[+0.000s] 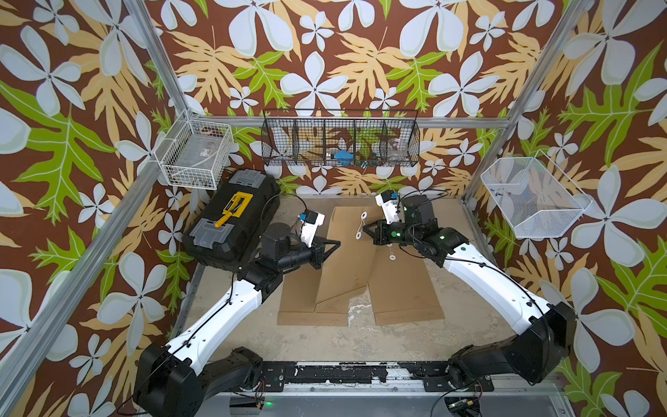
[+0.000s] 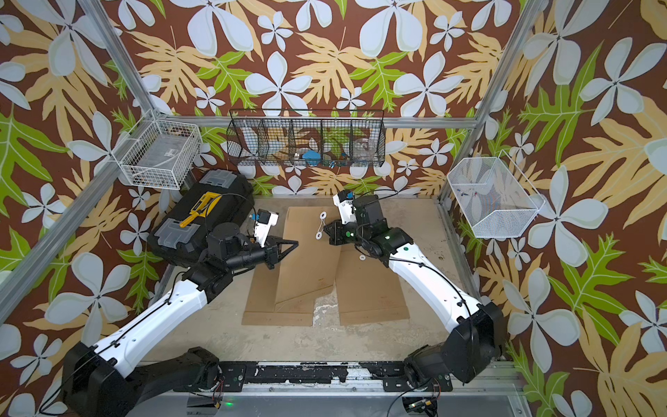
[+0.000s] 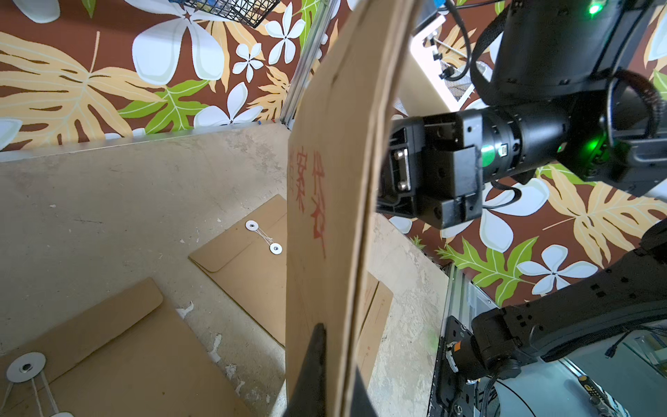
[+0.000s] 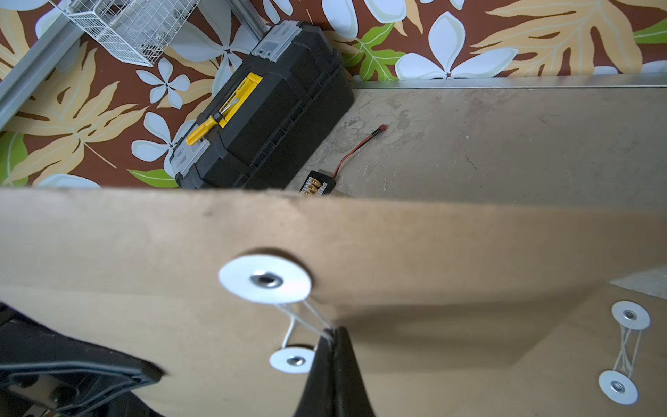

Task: Close the mouth of the file bag
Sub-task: Close the file bag.

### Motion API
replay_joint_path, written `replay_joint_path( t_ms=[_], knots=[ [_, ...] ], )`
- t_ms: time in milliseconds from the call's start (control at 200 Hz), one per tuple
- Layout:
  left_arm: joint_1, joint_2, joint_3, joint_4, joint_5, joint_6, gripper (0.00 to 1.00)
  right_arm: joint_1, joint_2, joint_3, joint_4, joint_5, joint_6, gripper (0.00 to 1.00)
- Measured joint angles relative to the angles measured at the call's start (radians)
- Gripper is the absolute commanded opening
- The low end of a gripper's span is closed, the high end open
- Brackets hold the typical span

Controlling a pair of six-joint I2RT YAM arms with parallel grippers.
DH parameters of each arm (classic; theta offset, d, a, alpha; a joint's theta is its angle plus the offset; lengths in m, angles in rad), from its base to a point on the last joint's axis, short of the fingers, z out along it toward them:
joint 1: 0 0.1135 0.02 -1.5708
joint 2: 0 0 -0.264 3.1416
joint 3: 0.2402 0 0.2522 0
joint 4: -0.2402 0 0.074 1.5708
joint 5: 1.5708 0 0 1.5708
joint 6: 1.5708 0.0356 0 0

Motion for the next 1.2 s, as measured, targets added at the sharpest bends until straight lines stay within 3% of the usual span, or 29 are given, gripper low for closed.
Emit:
replay_joint_path(
  t_ms=[155,280,506,791,1201],
  knots=[
    [0.0,0.0,0.019,-0.016,-0.011,-0.018,0.0,-0.008,-0.003,-0.021,0.006,0.058,-0.001,0.29],
    [0.0,0.01,0.063,-0.015,-0.048,-0.019,0.0,-0.009,-0.005,-0.018,-0.016,0.085,-0.005,0.39],
    [0.016,0.014,0.111,-0.019,-0.117,-0.106,0.0,-0.016,-0.031,0.019,-0.068,0.156,-0.025,0.43],
    [0.014,0.079,0.077,0.192,-0.08,-0.434,0.0,-0.019,-0.102,0.125,-0.095,0.231,-0.036,0.49],
    [-0.128,0.271,0.046,0.554,-0.076,-0.763,0.0,-0.05,-0.117,0.248,-0.177,0.352,-0.077,0.56]
  ],
)
